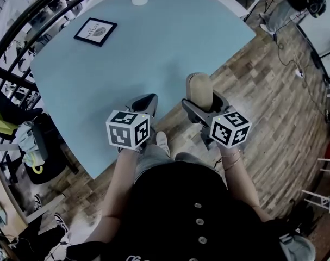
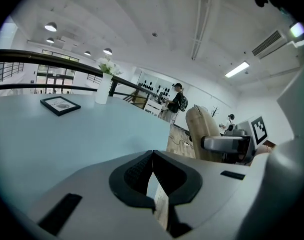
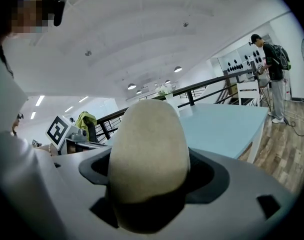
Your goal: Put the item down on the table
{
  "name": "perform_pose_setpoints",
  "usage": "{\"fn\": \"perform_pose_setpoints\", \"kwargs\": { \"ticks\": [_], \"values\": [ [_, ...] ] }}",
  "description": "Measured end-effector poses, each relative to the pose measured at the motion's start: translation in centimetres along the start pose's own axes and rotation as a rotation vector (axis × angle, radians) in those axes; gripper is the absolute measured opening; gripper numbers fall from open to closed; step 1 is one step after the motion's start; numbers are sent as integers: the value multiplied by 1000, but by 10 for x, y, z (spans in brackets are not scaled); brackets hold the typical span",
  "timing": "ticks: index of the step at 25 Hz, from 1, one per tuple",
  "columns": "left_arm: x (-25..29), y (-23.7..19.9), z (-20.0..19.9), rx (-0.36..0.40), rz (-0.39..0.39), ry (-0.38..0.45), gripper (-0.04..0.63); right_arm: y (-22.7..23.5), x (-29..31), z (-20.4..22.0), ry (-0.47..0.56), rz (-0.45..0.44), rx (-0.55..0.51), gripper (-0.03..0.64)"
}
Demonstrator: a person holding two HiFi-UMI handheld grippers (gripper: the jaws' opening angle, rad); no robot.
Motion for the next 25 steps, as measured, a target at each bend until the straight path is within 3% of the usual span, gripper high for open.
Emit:
{"fn": "perform_pose_setpoints", "kwargs": {
  "ticks": [12, 25],
  "values": [
    [23, -47, -16, -41, -19, -7, 17, 15, 65, -20, -14, -31, 3, 408],
    [12, -74, -19, -139, -156, 52, 17, 25, 120, -48, -43, -167, -33, 408]
  ]
}}
Point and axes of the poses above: the fingertips, and each gripper's own axes: x forward along the fingers, y to its right, z out of its underside, the point moved 10 cm from there along -x, backward along the fingers, and after that the axes turned 3 degrees about -x, right-handed, at the moved point
